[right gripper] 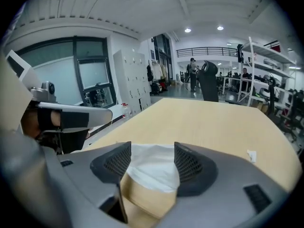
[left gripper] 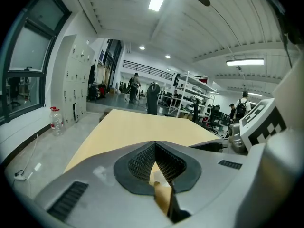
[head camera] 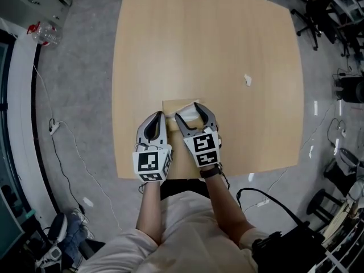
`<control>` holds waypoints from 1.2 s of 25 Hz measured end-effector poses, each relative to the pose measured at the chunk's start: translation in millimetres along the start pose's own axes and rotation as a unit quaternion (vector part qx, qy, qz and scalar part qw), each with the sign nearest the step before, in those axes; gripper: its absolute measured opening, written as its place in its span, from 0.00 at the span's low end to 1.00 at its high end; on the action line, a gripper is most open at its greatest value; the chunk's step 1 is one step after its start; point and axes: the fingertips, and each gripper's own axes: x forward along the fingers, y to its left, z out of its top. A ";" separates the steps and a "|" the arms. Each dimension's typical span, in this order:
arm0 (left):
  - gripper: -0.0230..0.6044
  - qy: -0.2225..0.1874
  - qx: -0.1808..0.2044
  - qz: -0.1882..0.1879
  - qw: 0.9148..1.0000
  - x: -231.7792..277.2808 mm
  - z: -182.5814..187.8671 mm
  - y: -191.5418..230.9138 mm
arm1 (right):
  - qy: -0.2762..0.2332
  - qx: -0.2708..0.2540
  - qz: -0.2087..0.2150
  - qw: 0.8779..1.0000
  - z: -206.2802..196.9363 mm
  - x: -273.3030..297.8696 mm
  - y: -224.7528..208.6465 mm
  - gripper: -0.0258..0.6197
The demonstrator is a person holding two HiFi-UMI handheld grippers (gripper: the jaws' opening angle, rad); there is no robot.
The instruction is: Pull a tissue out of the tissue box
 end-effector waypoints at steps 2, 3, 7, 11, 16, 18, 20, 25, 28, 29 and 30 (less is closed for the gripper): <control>0.04 0.001 -0.001 -0.001 1.000 2.4 -0.8 6.7 | 0.007 0.006 -0.004 1.000 -2.8 9.1 2.1 0.45; 0.04 0.001 -0.001 -0.002 1.000 3.2 -1.3 8.6 | 0.012 0.008 -0.004 1.000 -4.8 12.7 2.9 0.45; 0.04 0.005 -0.002 -0.003 1.000 5.8 -2.1 6.1 | 0.037 -0.001 -0.009 0.999 -13.2 18.7 1.2 0.44; 0.04 0.007 -0.002 -0.003 1.000 4.5 -1.7 6.3 | 0.048 -0.022 -0.025 0.998 -19.6 23.8 -0.4 0.28; 0.04 0.005 -0.006 -0.001 1.000 2.3 -2.8 7.5 | 0.057 -0.034 -0.042 0.997 -21.9 25.1 -4.8 0.18; 0.04 0.003 -0.012 0.001 1.000 0.1 -1.9 7.1 | 0.059 -0.035 -0.046 0.997 -21.8 24.4 -6.0 0.14; 0.04 -0.001 -0.015 0.000 1.000 -0.8 -0.5 5.1 | 0.054 -0.030 -0.048 0.997 -22.3 23.6 -7.9 0.09; 0.04 -0.009 -0.024 0.005 1.000 -3.8 0.0 1.9 | 0.038 -0.021 -0.039 0.998 -21.5 17.3 -5.6 0.05; 0.04 -0.019 -0.019 0.008 1.000 -14.6 6.8 -4.5 | 0.019 -0.023 -0.039 0.999 -7.1 0.1 0.5 0.05; 0.04 -0.023 -0.018 0.009 1.000 -19.0 9.6 -6.7 | 0.010 -0.025 -0.039 0.999 -1.7 -6.0 2.8 0.05; 0.04 -0.027 -0.016 0.010 0.999 -23.0 12.4 -8.8 | 0.001 -0.027 -0.040 0.999 3.5 -11.6 4.6 0.05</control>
